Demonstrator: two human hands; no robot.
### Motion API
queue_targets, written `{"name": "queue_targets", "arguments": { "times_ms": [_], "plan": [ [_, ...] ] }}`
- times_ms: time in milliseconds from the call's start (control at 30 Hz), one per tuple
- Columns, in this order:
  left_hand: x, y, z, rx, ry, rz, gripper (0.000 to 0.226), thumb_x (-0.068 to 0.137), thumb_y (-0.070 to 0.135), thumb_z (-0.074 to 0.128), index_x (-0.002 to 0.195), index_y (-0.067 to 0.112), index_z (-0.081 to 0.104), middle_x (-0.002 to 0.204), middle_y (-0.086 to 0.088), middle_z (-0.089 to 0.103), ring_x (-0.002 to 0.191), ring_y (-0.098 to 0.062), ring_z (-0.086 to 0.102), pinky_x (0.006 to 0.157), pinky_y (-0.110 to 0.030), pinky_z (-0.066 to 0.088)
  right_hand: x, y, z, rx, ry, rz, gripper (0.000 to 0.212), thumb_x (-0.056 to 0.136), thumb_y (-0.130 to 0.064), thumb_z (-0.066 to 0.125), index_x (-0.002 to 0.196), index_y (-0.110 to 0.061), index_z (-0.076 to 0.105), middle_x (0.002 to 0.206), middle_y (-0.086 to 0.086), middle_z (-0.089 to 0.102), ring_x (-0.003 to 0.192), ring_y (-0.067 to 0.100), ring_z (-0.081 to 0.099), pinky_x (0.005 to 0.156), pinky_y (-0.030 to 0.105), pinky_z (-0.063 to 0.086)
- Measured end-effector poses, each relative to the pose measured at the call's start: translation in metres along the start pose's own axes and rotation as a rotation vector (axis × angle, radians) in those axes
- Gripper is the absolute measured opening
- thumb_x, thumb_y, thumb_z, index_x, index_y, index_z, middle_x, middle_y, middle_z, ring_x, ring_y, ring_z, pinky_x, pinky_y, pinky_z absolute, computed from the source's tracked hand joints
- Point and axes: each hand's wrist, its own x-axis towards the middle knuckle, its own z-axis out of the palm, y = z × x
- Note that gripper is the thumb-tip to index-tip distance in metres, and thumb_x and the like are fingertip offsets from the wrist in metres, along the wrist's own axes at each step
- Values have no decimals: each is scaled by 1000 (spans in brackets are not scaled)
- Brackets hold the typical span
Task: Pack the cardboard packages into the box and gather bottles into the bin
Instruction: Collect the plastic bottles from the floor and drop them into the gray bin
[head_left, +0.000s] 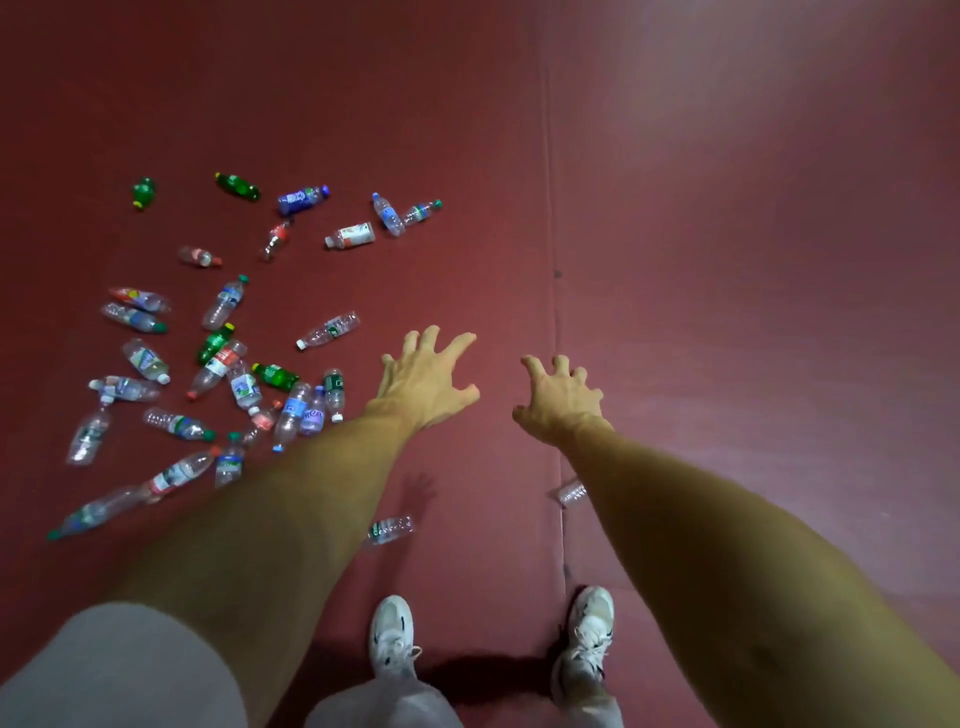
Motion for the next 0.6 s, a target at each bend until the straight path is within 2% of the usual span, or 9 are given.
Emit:
{"name": "queue_targets", "arguments": {
  "times_ms": [200, 600],
  "plan": [
    [33, 14, 92, -60, -12, -139, 74, 89, 49, 58, 153, 43, 22, 164, -9, 12, 150, -33, 9, 116, -63, 21, 58, 49, 72, -62, -51, -103, 73, 92, -43, 60, 153, -31, 22, 148, 13, 29, 129, 37, 37, 99, 55, 40],
    [135, 4, 385, -50, -50, -123, 73, 89, 52, 56, 153, 43, 23, 164, -10, 11, 149, -33, 9, 114, -59, 21, 181, 142, 332, -70, -47, -85, 70, 94, -50, 52, 154, -32, 21, 149, 11, 28, 132, 37, 33, 101, 57, 38]
  ]
}}
